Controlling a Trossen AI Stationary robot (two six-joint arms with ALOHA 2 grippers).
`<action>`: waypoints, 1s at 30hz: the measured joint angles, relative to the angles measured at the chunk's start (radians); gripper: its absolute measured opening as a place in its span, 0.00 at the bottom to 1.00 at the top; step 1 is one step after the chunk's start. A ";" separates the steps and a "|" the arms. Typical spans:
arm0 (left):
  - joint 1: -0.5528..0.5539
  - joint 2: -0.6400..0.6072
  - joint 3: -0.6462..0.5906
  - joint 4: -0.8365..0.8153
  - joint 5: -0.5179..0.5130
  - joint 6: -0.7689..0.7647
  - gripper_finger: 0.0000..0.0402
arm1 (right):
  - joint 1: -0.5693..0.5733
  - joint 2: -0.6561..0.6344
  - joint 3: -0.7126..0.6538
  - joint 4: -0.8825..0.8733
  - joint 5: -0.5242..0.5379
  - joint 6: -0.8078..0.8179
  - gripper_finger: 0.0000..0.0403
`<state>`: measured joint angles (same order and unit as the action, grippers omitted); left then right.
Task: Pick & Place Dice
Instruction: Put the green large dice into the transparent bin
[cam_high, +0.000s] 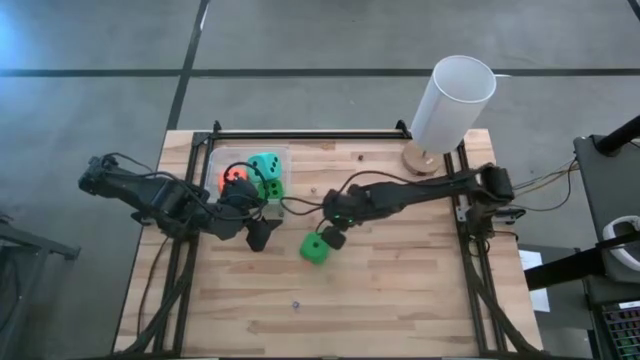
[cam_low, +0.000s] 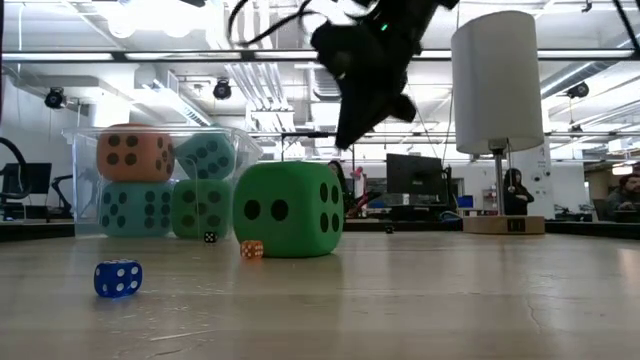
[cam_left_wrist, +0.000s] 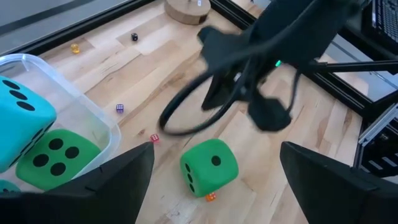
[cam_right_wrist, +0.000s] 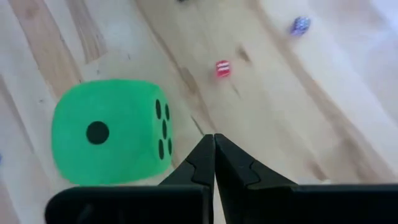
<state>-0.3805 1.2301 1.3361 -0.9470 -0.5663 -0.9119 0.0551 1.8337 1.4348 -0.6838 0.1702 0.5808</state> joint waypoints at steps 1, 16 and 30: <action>0.000 0.000 0.000 0.000 0.000 0.000 0.88 | 0.000 -0.026 -0.012 -0.001 0.011 0.000 0.02; 0.001 0.000 0.000 0.004 -0.003 0.016 0.89 | 0.105 -0.563 -0.323 0.016 0.122 0.000 0.02; 0.003 0.004 0.000 0.051 -0.003 0.015 0.89 | 0.231 -0.989 -0.719 0.238 0.172 -0.140 0.02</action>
<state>-0.3771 1.2342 1.3357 -0.8956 -0.5692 -0.8967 0.2859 0.8451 0.7162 -0.4454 0.3422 0.4409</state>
